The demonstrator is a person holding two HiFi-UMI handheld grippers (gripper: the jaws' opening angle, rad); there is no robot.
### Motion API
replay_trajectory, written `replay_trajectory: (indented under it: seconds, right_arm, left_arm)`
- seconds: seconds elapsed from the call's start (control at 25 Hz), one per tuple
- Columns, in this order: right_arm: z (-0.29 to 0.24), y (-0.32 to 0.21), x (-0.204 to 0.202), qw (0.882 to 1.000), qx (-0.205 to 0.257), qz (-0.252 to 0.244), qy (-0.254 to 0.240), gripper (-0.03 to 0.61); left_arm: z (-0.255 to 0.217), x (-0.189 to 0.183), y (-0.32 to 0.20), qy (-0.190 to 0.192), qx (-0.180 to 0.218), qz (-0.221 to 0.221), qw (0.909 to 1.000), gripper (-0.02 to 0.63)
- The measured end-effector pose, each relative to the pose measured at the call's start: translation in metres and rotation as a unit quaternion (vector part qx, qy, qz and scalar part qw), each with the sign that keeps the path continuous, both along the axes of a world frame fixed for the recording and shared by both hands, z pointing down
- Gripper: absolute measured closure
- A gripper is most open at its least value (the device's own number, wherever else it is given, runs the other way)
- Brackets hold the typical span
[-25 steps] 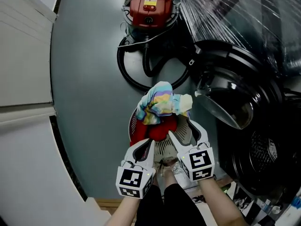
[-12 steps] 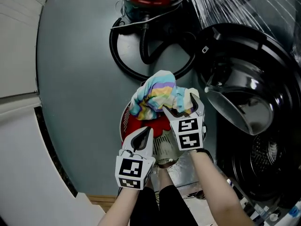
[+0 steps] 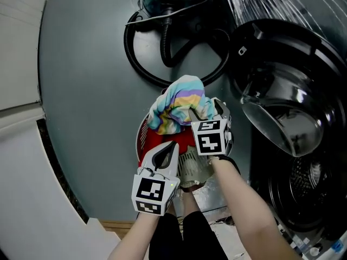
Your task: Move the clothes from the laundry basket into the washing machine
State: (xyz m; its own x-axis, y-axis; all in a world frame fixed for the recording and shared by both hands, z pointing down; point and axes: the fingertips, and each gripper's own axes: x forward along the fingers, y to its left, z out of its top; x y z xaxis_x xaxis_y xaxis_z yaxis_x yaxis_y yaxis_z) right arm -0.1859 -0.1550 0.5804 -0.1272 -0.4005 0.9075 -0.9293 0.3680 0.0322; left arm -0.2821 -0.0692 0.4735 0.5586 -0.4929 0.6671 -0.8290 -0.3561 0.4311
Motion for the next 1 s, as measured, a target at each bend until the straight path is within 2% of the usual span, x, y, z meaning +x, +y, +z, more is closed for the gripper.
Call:
replay_trajectory:
  seconds: [0.04, 0.12, 0.2, 0.36, 0.52, 0.64, 0.76, 1.0]
  right_arm:
    - [0.001, 0.0, 0.002, 1.0, -0.004, -0.008, 0.01, 0.233]
    - [-0.002, 0.0, 0.006, 0.999, -0.004, -0.035, 0.028, 0.327]
    - [-0.008, 0.003, 0.008, 0.998, 0.004, -0.055, 0.036, 0.383]
    - [-0.026, 0.009, 0.013, 0.999, 0.018, -0.046, 0.021, 0.471]
    - [-0.049, 0.027, 0.011, 0.999, 0.012, -0.005, -0.044, 0.514]
    - [-0.075, 0.048, 0.01, 0.994, 0.007, 0.036, -0.107, 0.515]
    - [-0.106, 0.07, 0.013, 0.988, 0.02, 0.06, -0.141, 0.517]
    - [-0.172, 0.1, 0.026, 0.975, 0.065, 0.11, -0.182, 0.517]
  left_arm:
    - [0.0, 0.0, 0.0, 0.001, -0.002, 0.0, 1.0, 0.612]
    - [0.001, 0.0, 0.002, 0.002, -0.004, 0.003, 1.0, 0.612]
    - [0.0, 0.0, 0.002, 0.001, -0.004, 0.004, 1.0, 0.612]
    - [-0.009, -0.001, -0.001, -0.004, 0.0, 0.008, 1.0, 0.612]
    - [-0.021, 0.0, 0.002, -0.005, 0.004, 0.017, 0.9998, 0.612]
    - [-0.034, 0.007, 0.007, -0.004, 0.004, 0.024, 0.9997, 0.612]
    - [-0.05, 0.017, 0.014, -0.009, 0.011, 0.04, 0.9991, 0.612]
    - [-0.079, 0.049, 0.03, -0.007, 0.015, 0.123, 0.9923, 0.612]
